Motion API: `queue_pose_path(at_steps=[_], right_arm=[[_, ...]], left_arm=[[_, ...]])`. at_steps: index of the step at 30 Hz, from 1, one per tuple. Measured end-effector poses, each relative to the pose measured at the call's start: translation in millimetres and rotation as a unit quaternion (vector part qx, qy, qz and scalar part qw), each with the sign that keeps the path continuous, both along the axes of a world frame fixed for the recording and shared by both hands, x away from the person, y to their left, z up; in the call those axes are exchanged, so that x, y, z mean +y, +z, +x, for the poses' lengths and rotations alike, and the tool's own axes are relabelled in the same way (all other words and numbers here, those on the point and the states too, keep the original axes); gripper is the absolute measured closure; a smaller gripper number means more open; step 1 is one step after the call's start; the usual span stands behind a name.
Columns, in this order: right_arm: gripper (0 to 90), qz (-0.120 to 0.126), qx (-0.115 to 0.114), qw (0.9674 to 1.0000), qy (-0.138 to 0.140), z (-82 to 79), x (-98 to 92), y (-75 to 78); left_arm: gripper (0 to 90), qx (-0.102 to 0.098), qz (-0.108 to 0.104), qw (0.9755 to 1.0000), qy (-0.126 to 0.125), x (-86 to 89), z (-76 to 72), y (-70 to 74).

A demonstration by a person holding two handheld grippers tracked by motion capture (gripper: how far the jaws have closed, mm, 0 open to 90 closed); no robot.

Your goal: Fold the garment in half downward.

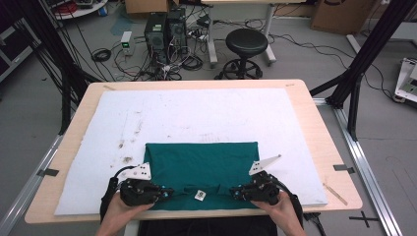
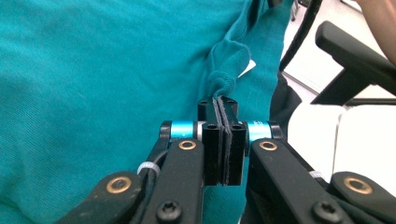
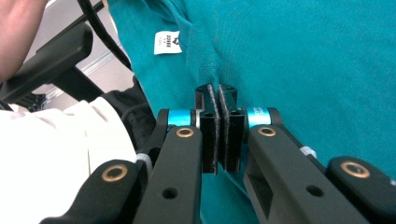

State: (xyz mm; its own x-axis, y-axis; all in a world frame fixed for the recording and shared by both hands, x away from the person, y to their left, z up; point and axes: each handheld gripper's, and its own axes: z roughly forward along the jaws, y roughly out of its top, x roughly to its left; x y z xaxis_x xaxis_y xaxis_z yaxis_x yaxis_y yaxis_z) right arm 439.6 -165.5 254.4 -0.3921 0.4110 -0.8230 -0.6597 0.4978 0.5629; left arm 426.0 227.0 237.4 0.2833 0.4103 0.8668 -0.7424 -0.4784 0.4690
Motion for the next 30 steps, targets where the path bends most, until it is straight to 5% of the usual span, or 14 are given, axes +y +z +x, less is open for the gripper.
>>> queue_pose_path(at_steps=[6,11,15,21,27,30], right_arm=[[67.5,-0.01,0.002,0.9995,0.03,-6.7,-3.7,-2.8],[54.9,0.039,-0.024,0.9987,0.021,-15.0,-4.8,2.0],[45.8,0.067,-0.039,0.997,0.0,-13.5,4.6,6.8],[36.6,0.098,-0.063,0.9919,-0.05,-8.2,17.5,4.4],[33.0,0.09,-0.085,0.9894,-0.077,-4.8,28.3,-5.2],[32.9,0.079,-0.087,0.9888,-0.092,-2.4,32.7,-7.2]], left_arm=[[70.0,-0.01,-0.019,0.9995,-0.023,12.4,-12.6,0.4],[58.0,-0.04,-0.083,0.9955,-0.025,19.4,-20.9,5.6],[52.3,-0.059,-0.105,0.9927,0.005,12.3,-16.9,6.6],[44.3,-0.077,-0.098,0.9914,0.041,-11.5,-8.6,0.5],[38.5,-0.1,-0.07,0.9896,0.076,-38.4,-1.1,-8.4],[37.8,-0.108,-0.057,0.9867,0.108,-46.0,7.0,-12.1]])
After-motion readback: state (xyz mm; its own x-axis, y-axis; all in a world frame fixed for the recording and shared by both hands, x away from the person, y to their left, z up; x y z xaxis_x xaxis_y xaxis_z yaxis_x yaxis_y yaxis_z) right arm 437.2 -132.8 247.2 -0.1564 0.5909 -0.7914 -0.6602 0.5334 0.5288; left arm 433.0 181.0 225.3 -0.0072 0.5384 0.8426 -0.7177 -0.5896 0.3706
